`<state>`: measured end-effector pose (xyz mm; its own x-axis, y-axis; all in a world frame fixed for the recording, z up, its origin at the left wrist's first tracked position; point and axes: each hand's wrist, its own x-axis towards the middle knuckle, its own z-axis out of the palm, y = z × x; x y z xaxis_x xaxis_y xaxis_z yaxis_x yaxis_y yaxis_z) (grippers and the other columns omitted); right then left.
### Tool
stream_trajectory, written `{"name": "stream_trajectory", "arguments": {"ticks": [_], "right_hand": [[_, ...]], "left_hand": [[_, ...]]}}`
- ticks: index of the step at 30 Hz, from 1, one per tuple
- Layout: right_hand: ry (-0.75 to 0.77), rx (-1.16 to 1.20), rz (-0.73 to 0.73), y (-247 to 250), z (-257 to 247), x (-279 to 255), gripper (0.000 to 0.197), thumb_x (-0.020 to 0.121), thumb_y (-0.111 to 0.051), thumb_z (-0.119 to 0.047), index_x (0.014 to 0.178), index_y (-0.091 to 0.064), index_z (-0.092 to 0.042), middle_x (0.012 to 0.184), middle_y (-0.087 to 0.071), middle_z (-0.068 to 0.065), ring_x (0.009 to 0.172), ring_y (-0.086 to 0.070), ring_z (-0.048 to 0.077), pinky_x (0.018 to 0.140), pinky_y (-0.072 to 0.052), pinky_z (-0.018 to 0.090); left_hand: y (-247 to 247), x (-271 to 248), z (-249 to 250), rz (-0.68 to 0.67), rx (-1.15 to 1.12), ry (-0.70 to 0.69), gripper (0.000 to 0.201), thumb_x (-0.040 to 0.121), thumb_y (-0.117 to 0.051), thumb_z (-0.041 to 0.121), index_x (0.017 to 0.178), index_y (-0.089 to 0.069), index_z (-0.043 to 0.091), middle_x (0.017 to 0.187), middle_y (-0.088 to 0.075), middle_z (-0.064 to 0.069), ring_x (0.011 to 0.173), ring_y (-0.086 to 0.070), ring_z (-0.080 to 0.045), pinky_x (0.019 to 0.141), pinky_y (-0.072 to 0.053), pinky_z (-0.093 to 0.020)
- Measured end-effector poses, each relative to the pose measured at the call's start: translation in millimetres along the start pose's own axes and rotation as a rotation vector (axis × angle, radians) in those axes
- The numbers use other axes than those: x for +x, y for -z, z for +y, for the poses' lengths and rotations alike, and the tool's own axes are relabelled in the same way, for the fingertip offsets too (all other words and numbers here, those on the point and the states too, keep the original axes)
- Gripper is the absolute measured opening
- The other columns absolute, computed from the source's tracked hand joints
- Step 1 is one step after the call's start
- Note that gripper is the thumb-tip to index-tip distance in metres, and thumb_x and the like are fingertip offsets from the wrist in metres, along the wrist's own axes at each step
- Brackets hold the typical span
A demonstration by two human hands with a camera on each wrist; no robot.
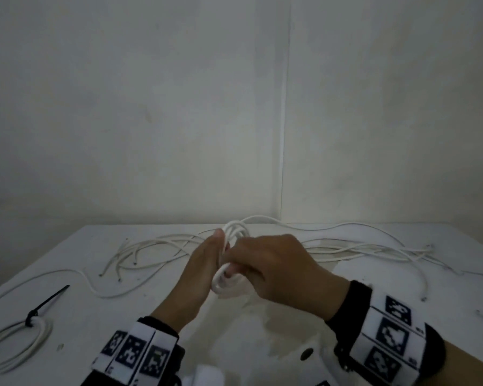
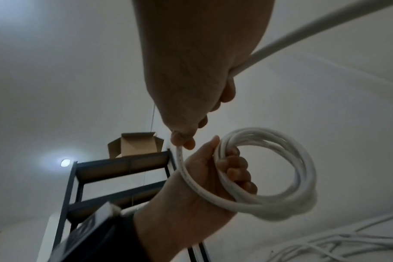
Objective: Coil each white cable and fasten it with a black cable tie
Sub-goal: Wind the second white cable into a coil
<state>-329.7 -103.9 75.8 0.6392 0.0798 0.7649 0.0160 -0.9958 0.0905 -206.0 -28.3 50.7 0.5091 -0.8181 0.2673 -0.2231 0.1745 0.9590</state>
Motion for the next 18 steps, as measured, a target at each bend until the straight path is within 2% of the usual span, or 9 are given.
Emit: {"name": "stream_trajectory", "arguments": {"ticks": [2, 4, 8, 10, 13, 16, 18], "right_hand": [[-0.121, 0.088, 0.061, 6, 11, 1, 0.019, 0.082, -0.050, -0.024, 0.081, -0.068, -0.017, 0.073, -0.069, -0.005, 0.059, -0.058, 0.011, 0.048, -0.044, 0.025], [-0.218, 0.137, 0.069, 9, 21, 1, 0.025, 0.086, -0.047, -0.030, 0.081, -0.067, -0.015, 0.072, -0.069, -0.003, 0.062, -0.054, 0.011, 0.052, -0.042, 0.023], [-0.343, 0.199, 0.041, 9, 28, -3, 0.030, 0.087, -0.046, -0.038, 0.082, -0.066, -0.016, 0.066, -0.066, -0.003, 0.056, -0.053, 0.011, 0.051, -0.043, 0.024], [-0.408, 0.229, 0.053, 9, 29, -6, 0.026, 0.087, -0.051, -0.036, 0.083, -0.067, -0.016, 0.066, -0.066, -0.002, 0.055, -0.054, 0.011, 0.053, -0.044, 0.027], [-0.433, 0.234, 0.104, 7, 28, -13, 0.025, 0.087, -0.052, -0.036, 0.084, -0.067, -0.016, 0.066, -0.066, -0.001, 0.056, -0.055, 0.012, 0.054, -0.045, 0.028], [-0.434, 0.214, 0.153, 2, 26, -19, 0.032, 0.086, -0.046, -0.042, 0.083, -0.066, -0.017, 0.066, -0.065, -0.002, 0.057, -0.053, 0.010, 0.054, -0.043, 0.027], [-0.450, 0.210, 0.168, 0, 27, -21, 0.032, 0.085, -0.046, -0.043, 0.082, -0.066, -0.017, 0.065, -0.064, -0.003, 0.056, -0.050, 0.007, 0.053, -0.039, 0.022]], "left_hand": [[-6, -2, 1, 0.018, -0.020, 0.072, 0.048, 0.099, -0.033, 0.029, 0.061, -0.058, 0.014, 0.052, -0.056, 0.004, 0.048, -0.052, -0.006, 0.049, -0.043, -0.016], [-15, -6, 4, -0.010, -0.022, 0.118, 0.045, 0.100, -0.034, 0.020, 0.057, -0.046, 0.014, 0.041, -0.044, 0.008, 0.037, -0.039, -0.004, 0.041, -0.034, -0.015], [-24, -14, 6, -0.079, -0.185, 0.139, 0.041, 0.101, -0.032, 0.019, 0.063, -0.046, 0.009, 0.043, -0.037, 0.002, 0.038, -0.037, -0.012, 0.043, -0.038, -0.021], [-25, -14, 10, -0.098, -0.314, 0.143, 0.047, 0.100, -0.031, 0.027, 0.061, -0.048, 0.010, 0.043, -0.035, 0.001, 0.038, -0.038, -0.014, 0.042, -0.040, -0.023], [-26, -13, 15, -0.123, -0.475, 0.223, 0.049, 0.093, -0.034, 0.043, 0.061, -0.049, 0.009, 0.041, -0.034, 0.001, 0.034, -0.035, -0.013, 0.038, -0.036, -0.021], [-26, -14, 17, -0.145, -0.516, 0.251, 0.050, 0.080, -0.038, 0.053, 0.063, -0.049, 0.008, 0.041, -0.033, 0.002, 0.032, -0.032, -0.011, 0.036, -0.031, -0.019], [-26, -16, 19, -0.185, -0.452, 0.218, 0.049, 0.075, -0.040, 0.056, 0.065, -0.047, 0.008, 0.043, -0.034, 0.002, 0.033, -0.030, -0.008, 0.037, -0.030, -0.018]]}}
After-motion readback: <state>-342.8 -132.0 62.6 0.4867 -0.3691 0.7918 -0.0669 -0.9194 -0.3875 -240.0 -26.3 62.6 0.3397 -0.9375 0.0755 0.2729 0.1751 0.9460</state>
